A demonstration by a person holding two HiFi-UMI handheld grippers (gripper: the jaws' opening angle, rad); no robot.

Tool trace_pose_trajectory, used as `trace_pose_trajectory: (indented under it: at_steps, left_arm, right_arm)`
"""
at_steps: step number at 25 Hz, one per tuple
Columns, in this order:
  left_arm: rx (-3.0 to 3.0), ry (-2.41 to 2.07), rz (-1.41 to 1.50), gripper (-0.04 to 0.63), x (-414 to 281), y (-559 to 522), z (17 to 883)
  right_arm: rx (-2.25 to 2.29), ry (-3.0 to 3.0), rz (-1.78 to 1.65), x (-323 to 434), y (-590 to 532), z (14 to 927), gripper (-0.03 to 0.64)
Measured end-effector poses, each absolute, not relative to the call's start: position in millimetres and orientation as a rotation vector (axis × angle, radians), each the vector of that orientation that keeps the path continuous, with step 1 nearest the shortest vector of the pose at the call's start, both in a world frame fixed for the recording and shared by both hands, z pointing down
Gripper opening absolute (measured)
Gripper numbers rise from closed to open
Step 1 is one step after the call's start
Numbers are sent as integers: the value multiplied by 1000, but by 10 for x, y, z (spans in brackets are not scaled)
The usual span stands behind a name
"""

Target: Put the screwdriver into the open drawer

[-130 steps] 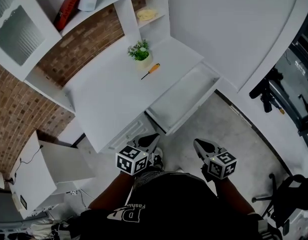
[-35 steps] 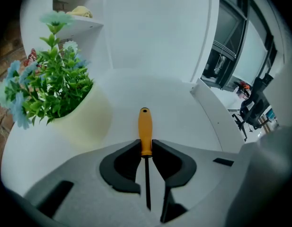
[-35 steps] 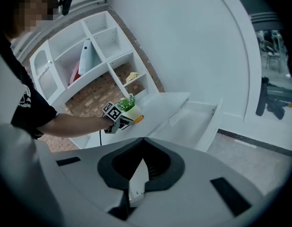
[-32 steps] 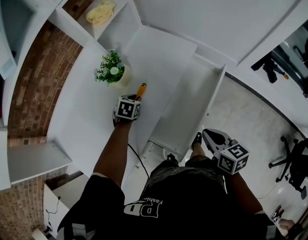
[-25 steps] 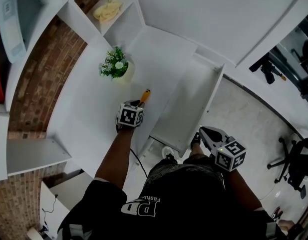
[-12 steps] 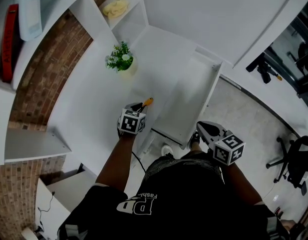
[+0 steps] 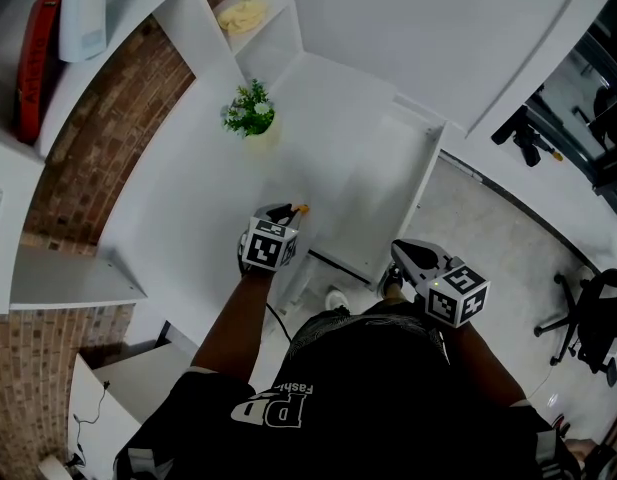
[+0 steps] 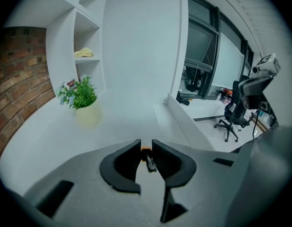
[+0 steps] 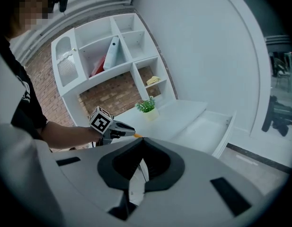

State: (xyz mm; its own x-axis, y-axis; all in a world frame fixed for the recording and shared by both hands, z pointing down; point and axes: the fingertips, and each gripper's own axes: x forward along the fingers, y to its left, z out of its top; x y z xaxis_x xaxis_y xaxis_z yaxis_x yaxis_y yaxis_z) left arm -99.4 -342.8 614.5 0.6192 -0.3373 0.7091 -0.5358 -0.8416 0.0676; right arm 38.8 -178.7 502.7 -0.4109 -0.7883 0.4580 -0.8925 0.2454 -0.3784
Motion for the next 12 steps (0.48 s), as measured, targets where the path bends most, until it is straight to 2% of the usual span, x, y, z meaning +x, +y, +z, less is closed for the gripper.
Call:
trace_pose_trajectory:
  at_steps: [12]
  left_arm:
    - [2634, -628, 1021, 84, -829, -3195, 5920]
  right_arm:
    - [1638, -2344, 890, 381, -1684, 4965, 4]
